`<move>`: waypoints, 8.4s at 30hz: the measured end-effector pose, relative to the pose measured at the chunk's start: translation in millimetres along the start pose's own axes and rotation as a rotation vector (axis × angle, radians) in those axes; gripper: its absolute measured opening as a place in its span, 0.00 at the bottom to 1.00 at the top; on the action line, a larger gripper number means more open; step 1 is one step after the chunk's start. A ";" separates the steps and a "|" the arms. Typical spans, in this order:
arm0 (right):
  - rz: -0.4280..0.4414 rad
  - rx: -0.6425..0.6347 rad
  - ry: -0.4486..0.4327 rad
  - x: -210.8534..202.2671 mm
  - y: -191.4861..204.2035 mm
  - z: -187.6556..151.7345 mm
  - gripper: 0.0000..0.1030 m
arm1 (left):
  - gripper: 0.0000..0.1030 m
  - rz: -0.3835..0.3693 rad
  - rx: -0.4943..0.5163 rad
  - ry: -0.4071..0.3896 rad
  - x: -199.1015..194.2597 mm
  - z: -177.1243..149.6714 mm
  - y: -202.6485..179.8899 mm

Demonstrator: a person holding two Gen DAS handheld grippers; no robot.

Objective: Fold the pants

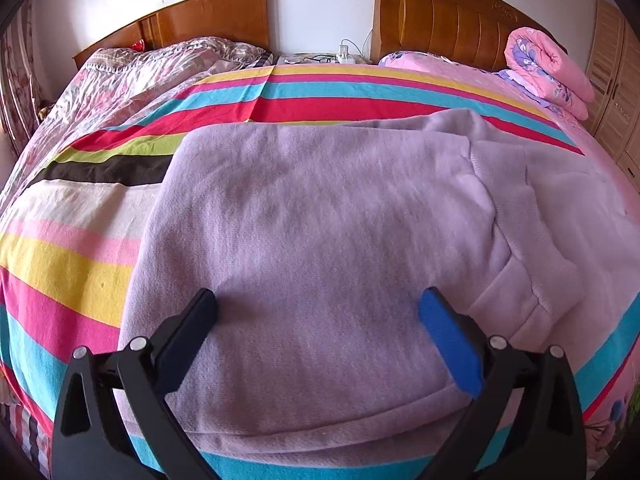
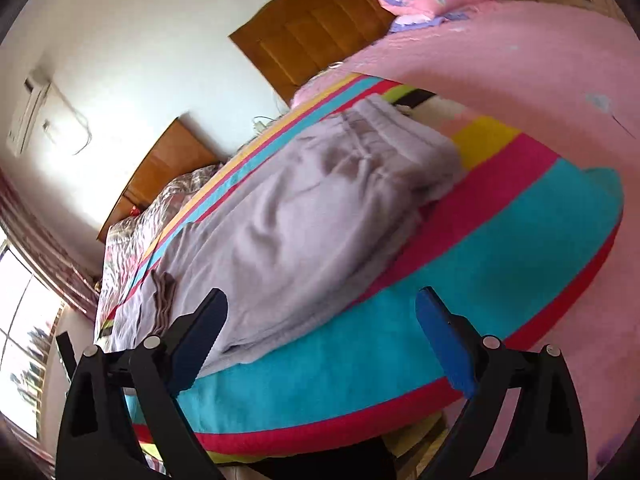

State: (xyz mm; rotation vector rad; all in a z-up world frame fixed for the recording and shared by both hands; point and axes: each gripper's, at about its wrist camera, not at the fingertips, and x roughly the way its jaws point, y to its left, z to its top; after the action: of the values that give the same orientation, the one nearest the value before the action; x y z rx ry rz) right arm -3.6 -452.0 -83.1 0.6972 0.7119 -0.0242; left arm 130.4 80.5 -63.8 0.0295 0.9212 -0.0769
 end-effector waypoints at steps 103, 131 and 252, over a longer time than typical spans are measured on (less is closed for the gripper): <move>0.120 -1.496 -0.090 122.5 390.9 -243.7 0.22 | 0.95 -0.687 -0.507 0.132 -27.3 -12.4 106.1; 0.009 -0.883 -0.082 15.3 230.4 -138.6 0.58 | 0.37 -0.606 -0.425 0.254 31.0 39.8 58.7; 0.421 -1.087 0.460 272.6 518.1 -108.0 0.94 | 0.82 -0.056 0.081 -0.188 -44.9 -38.8 37.7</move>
State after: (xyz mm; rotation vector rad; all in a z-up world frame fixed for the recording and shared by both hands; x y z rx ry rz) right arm 270.3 71.0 -7.1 -0.2264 0.8668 0.8747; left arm 75.5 122.8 -51.7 0.0703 0.7304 -0.1660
